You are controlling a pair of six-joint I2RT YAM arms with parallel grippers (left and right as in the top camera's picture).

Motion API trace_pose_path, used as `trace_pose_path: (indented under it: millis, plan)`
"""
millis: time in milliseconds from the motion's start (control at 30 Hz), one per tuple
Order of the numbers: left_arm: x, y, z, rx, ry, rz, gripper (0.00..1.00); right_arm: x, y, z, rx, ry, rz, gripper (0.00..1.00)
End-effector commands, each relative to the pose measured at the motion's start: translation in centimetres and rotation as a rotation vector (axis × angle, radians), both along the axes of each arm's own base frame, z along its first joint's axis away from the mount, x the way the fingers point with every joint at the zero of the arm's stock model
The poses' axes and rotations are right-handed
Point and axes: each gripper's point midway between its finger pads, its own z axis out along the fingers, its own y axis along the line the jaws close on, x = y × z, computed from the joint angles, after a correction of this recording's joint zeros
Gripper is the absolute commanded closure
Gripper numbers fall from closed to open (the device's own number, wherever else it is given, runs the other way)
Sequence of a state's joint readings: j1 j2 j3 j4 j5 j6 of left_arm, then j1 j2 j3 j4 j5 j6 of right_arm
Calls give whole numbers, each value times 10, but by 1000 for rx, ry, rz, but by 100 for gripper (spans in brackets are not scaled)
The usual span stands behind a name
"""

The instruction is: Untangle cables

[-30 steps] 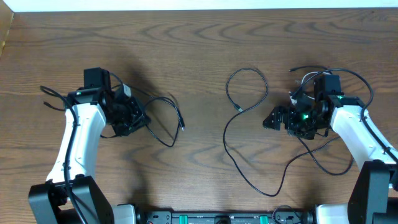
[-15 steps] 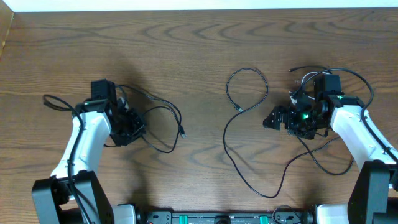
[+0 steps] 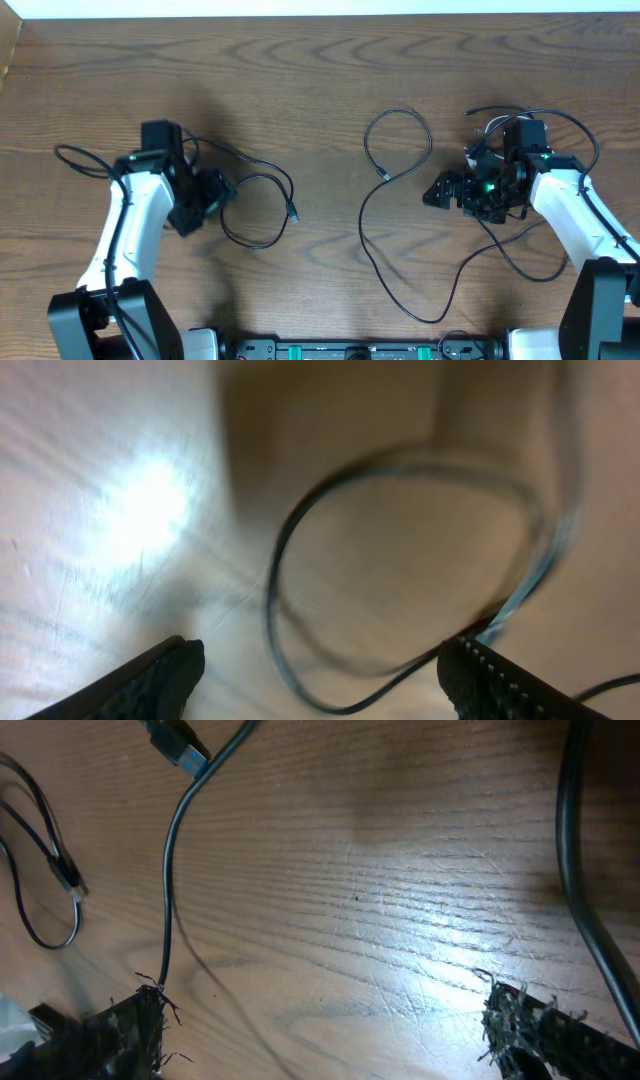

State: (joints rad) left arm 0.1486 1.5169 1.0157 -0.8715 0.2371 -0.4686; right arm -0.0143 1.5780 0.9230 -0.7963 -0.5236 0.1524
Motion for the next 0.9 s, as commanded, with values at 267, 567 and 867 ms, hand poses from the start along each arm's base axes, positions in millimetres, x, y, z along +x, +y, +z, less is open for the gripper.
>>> trace_pose_path:
  millis: [267,567,867]
  plan:
    - [65,-37,29,129,-199,-23,19,5,2,2,3,-8,-5,1]
    - [106,-55,9,230,-87,-55,19,5,2,2,3,-9,-4,1]
    - [98,-54,-22,196,26,242,19,4,2,2,3,-5,-4,1]
